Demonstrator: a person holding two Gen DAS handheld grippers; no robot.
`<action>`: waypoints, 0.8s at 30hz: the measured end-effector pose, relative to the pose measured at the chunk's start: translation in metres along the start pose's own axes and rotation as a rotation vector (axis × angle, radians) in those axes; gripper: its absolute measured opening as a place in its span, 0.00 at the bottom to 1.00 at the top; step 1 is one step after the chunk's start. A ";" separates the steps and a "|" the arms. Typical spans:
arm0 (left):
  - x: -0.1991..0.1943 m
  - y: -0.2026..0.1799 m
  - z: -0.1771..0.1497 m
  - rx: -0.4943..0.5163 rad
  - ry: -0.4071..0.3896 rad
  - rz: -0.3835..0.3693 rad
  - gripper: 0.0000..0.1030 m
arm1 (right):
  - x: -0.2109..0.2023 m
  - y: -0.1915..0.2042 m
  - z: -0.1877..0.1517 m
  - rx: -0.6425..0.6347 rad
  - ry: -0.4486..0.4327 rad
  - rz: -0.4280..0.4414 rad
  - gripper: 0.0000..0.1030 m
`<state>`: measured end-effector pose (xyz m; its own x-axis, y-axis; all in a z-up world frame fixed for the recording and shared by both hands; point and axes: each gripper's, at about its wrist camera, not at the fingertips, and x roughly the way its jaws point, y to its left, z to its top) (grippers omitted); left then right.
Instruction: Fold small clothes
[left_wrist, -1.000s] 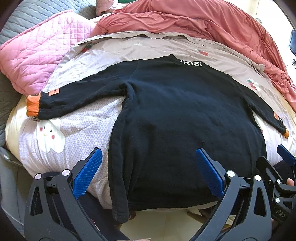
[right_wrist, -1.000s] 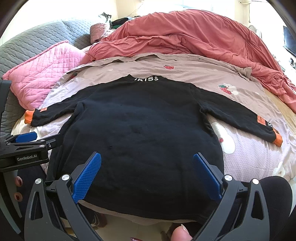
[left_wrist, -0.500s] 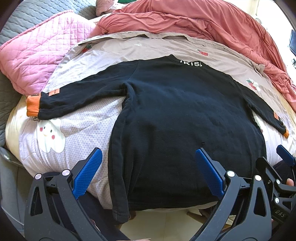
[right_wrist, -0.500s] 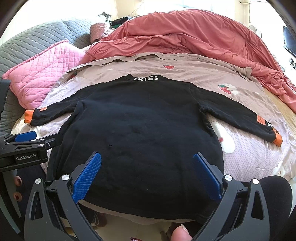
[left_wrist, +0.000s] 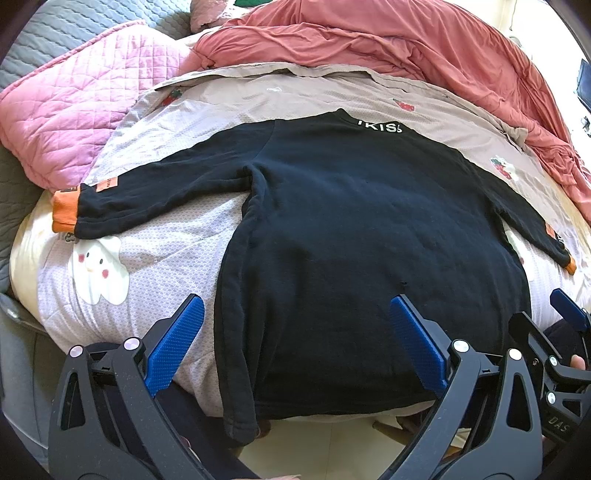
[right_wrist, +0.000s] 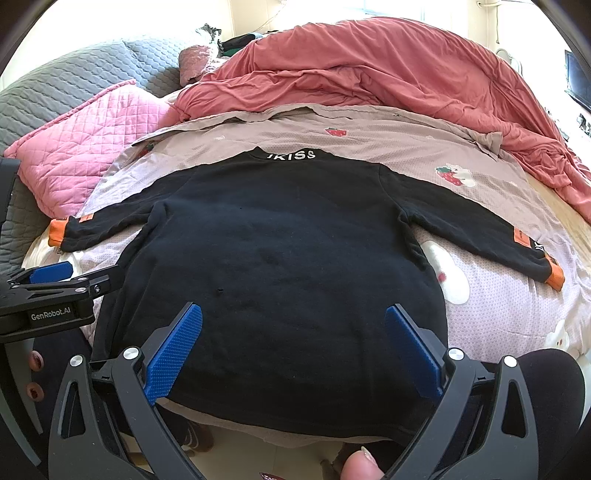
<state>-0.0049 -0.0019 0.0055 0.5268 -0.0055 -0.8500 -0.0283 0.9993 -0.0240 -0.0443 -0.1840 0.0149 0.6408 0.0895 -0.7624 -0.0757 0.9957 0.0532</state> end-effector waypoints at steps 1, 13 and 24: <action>0.000 0.000 0.000 0.000 0.000 -0.001 0.92 | 0.000 0.000 0.000 0.000 0.000 0.001 0.96; 0.010 -0.002 0.009 0.002 0.010 0.001 0.92 | 0.008 -0.007 0.005 0.029 0.015 0.005 0.96; 0.019 -0.006 0.040 -0.004 -0.014 0.014 0.92 | 0.019 -0.023 0.043 0.043 -0.007 -0.005 0.96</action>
<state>0.0394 -0.0062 0.0109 0.5381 0.0094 -0.8429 -0.0398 0.9991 -0.0142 0.0029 -0.2037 0.0266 0.6462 0.0843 -0.7585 -0.0392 0.9962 0.0773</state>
